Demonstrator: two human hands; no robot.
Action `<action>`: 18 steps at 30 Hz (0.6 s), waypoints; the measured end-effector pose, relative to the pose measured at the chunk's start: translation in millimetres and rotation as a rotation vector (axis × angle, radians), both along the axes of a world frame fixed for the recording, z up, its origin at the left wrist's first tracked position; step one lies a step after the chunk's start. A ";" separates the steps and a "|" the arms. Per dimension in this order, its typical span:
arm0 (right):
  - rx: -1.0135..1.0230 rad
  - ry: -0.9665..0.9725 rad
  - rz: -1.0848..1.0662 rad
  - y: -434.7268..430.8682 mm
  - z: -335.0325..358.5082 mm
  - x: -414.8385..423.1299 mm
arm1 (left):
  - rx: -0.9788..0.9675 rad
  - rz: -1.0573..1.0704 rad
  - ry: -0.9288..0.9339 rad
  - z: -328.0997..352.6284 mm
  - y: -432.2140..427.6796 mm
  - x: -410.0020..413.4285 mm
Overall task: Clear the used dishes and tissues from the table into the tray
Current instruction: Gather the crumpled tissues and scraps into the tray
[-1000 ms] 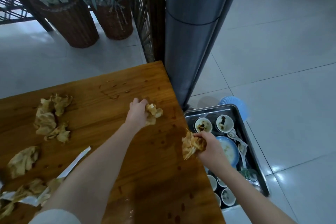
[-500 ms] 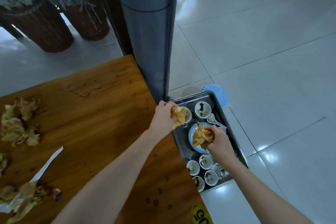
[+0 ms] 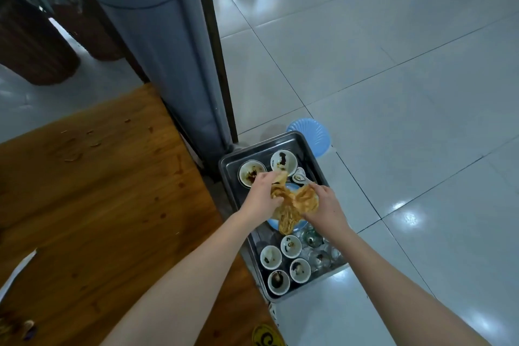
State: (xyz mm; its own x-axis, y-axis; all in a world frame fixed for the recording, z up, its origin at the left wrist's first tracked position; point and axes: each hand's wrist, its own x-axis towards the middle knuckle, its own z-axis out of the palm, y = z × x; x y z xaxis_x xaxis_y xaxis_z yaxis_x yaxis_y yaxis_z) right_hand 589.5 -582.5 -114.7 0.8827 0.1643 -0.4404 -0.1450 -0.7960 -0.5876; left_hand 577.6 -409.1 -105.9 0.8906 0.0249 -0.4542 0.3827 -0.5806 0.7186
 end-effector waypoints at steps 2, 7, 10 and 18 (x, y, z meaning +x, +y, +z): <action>-0.002 -0.005 0.006 -5.3 -1.4 0.5 | 0.023 -0.002 0.009 -2.7 2.1 -1.3; -0.023 -0.027 0.013 -11.4 3.3 2.5 | 0.084 0.030 -0.003 3.2 14.9 -5.3; -0.025 -0.059 0.034 -6.8 11.9 2.0 | 0.143 0.050 -0.035 13.2 25.8 -12.2; 0.001 -0.156 0.133 35.6 48.5 -7.4 | 0.261 0.162 -0.129 48.0 62.3 -49.4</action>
State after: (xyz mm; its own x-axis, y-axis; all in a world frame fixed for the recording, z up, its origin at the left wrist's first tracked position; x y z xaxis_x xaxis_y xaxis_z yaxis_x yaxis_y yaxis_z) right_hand 582.1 -546.9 -66.2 0.9107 0.2844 -0.2997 0.0545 -0.8017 -0.5952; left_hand 528.2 -346.8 -57.9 0.9152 0.2713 -0.2979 0.4007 -0.6905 0.6022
